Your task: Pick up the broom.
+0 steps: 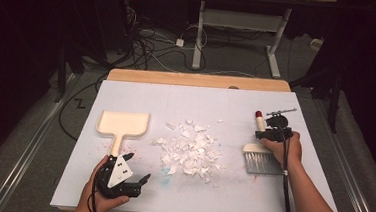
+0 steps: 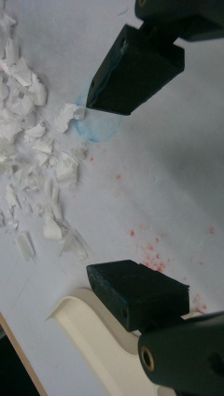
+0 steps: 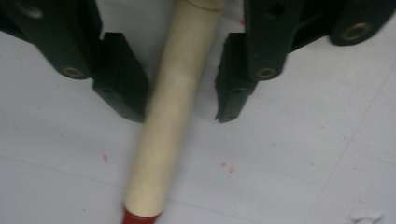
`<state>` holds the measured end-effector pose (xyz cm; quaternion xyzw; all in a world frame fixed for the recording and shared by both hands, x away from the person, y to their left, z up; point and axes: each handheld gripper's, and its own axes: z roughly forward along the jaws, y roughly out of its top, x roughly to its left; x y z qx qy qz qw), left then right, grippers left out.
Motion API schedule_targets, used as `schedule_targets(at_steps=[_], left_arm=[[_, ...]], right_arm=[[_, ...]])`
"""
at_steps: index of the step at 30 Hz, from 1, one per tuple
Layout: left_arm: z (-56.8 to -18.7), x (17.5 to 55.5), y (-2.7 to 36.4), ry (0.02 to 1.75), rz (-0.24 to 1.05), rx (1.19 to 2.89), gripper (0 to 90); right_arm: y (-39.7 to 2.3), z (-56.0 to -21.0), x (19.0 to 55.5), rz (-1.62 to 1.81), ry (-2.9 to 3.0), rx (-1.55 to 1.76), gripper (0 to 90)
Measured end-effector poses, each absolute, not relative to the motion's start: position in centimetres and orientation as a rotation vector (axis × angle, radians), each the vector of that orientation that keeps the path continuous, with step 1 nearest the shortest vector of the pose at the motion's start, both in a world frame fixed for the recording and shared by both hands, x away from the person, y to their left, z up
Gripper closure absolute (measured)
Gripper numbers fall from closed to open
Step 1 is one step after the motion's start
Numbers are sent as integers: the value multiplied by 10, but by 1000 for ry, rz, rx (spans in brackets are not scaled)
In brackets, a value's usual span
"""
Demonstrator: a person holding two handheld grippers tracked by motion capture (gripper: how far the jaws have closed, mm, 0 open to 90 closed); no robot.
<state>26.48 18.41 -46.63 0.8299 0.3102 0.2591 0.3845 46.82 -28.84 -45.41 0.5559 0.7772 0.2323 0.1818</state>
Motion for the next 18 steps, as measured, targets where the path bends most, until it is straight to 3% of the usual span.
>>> schedule_targets(at_steps=[5,12,18], left_arm=[[-465,263,181,776,655,2118,173],[-463,262,176,768,643,2120,173],[-462,265,174,795,664,2118,173]], right_arm=[[-292,-456,467,697,2157,1598,709],[-292,-457,465,708,2150,1549,711],[-304,-444,451,912,2067,1515,712]])
